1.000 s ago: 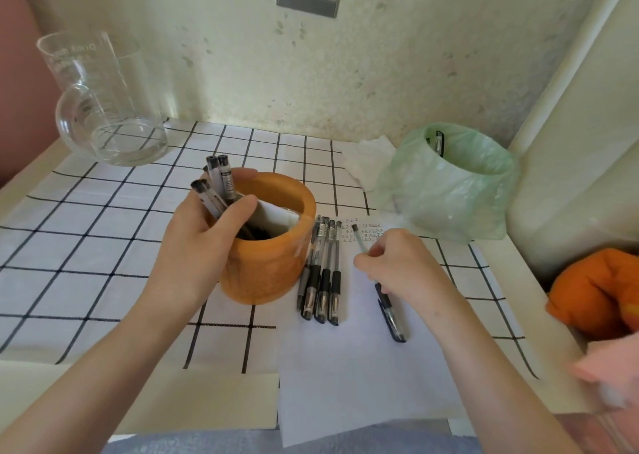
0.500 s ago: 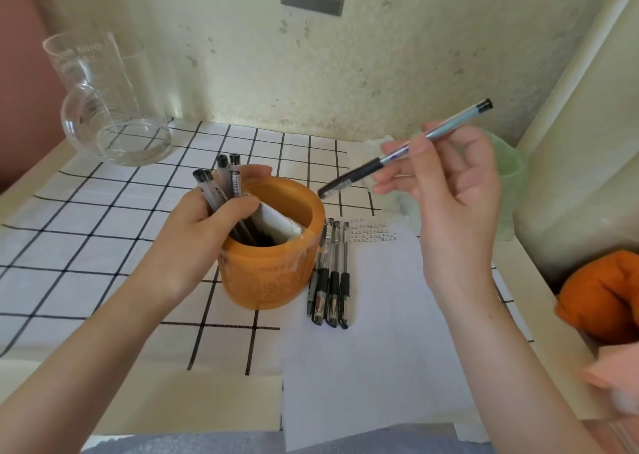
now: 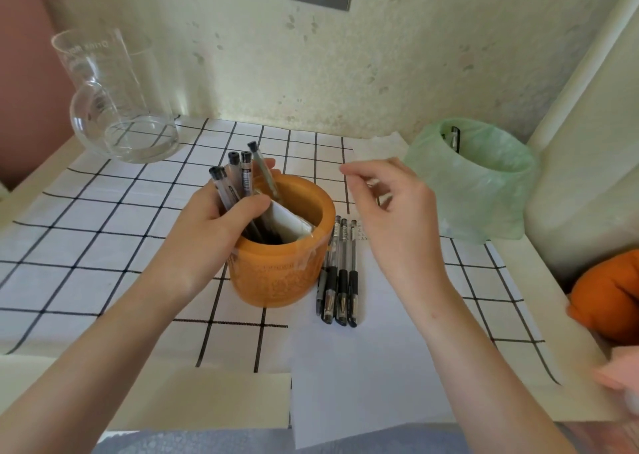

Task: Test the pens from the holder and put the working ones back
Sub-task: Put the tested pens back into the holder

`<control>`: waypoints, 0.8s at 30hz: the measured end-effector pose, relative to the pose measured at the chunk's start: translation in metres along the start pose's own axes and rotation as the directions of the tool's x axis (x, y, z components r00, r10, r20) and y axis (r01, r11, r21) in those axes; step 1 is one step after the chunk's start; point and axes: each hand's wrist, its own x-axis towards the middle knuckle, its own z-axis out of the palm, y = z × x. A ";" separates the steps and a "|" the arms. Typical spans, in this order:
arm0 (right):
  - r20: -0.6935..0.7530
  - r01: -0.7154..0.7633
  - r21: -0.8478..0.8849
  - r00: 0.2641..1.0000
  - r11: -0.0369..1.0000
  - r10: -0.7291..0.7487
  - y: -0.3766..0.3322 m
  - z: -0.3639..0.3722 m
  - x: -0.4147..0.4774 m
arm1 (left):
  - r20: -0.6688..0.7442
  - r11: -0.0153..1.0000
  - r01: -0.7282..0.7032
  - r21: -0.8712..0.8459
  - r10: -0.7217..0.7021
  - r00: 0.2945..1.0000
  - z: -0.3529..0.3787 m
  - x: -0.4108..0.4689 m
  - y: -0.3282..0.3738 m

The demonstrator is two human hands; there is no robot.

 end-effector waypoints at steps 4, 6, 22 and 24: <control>0.324 -0.280 -0.364 0.856 0.888 0.403 0.025 -0.012 -0.005 | -0.012 1.000 -0.011 0.011 0.011 1.000 0.000 0.001 -0.002; 0.380 -0.288 -0.434 0.801 0.853 0.463 0.027 -0.007 -0.014 | -0.017 1.000 -0.011 0.018 0.011 1.000 0.001 0.001 -0.003; 0.340 -0.367 -0.478 0.761 0.798 0.553 0.028 -0.002 -0.021 | -0.012 1.000 -0.012 0.020 0.012 1.000 0.000 0.002 -0.004; 0.329 -0.341 -0.489 0.780 0.803 0.532 0.027 -0.001 -0.021 | -0.012 1.000 -0.011 0.021 0.011 1.000 0.000 0.002 -0.004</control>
